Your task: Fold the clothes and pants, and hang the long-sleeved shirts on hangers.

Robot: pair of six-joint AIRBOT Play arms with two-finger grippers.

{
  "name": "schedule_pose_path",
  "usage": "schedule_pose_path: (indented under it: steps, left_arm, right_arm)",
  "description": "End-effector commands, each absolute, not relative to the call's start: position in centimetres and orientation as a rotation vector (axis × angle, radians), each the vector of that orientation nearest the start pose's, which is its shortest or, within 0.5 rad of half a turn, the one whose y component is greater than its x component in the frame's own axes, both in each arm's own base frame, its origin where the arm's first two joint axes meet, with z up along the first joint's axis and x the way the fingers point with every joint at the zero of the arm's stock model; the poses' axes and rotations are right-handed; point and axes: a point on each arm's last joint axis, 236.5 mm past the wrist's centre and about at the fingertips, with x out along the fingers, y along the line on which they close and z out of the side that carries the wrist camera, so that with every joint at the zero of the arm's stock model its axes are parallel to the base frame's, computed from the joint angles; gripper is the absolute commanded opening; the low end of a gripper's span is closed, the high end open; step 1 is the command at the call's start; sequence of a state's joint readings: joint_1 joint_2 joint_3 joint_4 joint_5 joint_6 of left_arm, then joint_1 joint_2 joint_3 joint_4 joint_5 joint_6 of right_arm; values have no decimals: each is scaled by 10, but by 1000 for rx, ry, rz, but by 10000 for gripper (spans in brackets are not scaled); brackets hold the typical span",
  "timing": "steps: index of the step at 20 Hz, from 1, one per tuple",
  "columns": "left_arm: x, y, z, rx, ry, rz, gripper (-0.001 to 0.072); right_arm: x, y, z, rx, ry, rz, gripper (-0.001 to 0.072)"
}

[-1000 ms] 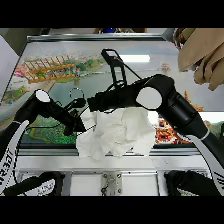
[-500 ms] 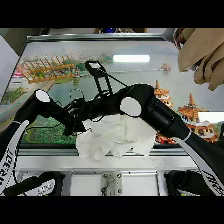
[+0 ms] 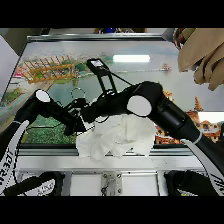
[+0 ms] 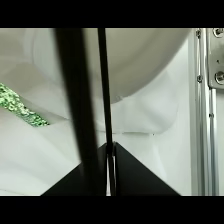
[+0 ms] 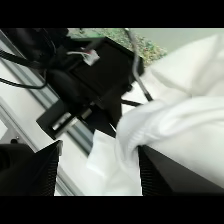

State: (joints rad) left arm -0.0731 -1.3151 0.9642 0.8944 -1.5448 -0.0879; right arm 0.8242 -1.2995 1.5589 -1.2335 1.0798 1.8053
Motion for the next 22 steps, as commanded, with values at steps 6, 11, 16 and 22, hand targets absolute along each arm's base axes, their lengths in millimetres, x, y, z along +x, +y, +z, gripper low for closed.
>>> schedule_pose_path:
  steps: [6,11,16,22]
  left_arm:
    - [239,-165,-7,439,1018,-1589,17]
    - [238,-165,-8,439,1018,-1589,17]
    - [238,-165,-7,439,1018,-1590,17]
    - [239,-165,-7,439,1017,-1589,17]
  right_arm:
    - [268,341,204,115,1013,819,521]
    - [265,338,217,44,943,875,522]
    - [262,310,245,-106,879,954,523]
    - [278,257,267,17,873,1074,524]
